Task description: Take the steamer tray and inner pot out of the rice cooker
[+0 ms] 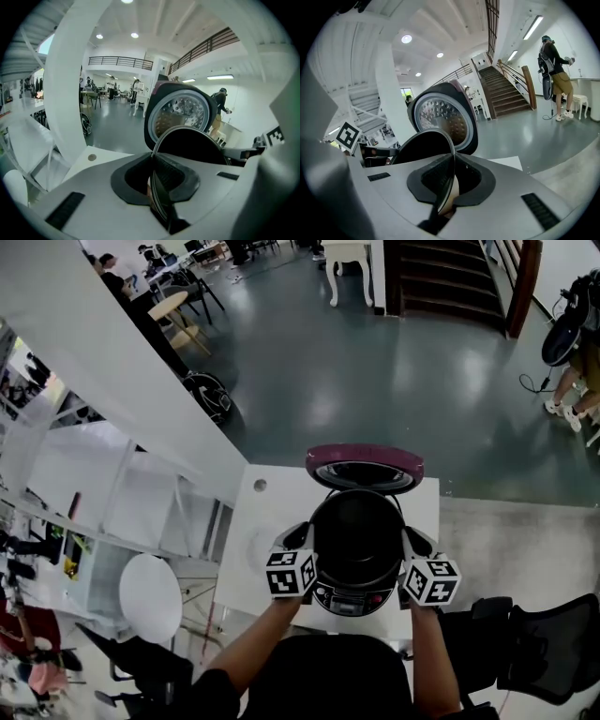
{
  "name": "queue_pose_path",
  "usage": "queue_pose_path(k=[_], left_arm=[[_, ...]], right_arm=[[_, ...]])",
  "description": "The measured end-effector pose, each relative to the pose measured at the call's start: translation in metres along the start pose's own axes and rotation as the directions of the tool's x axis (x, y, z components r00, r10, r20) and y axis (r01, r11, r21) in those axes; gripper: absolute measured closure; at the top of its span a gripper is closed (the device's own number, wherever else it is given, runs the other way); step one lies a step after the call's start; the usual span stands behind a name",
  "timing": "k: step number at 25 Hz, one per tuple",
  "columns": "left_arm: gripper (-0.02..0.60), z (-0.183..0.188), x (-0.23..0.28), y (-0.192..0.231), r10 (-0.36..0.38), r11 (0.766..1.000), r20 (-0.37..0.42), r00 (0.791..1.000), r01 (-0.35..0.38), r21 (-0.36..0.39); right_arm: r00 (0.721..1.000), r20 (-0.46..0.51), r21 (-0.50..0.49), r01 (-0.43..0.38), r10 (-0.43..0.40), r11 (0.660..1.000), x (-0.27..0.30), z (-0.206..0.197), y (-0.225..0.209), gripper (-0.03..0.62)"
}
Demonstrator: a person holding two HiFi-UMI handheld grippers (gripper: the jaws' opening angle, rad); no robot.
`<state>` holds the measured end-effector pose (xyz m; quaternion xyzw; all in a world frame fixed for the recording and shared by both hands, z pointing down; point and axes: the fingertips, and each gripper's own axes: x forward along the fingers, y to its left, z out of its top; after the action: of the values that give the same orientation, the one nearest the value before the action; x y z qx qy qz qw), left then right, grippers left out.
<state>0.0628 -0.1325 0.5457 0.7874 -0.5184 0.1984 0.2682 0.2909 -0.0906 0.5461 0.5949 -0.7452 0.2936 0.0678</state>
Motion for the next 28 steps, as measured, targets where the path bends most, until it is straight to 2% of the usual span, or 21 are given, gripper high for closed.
queue_pose_path(k=[5,11,18,28], left_arm=[[0.557,0.005,-0.022,0.006,0.023,0.999,0.040,0.999,-0.022,-0.040],[0.557,0.009,-0.048,0.034,0.069,0.994,0.077,0.995,-0.062,-0.084],[0.557,0.019,-0.081,0.092,0.104,0.984,0.124,0.987,-0.084,-0.157],[0.557,0.033,-0.116,0.200,0.120,0.979,0.146,0.982,-0.092,-0.185]], right_arm=[[0.999,0.029,-0.036,-0.042,0.043,0.998,-0.008,0.015,0.019,0.577],[0.995,0.022,-0.087,-0.095,0.097,0.992,0.001,0.025,0.057,0.577],[0.989,0.021,-0.135,-0.142,0.146,0.981,0.022,0.034,0.123,0.577],[0.984,0.010,-0.169,-0.176,0.180,0.970,0.071,0.028,0.228,0.578]])
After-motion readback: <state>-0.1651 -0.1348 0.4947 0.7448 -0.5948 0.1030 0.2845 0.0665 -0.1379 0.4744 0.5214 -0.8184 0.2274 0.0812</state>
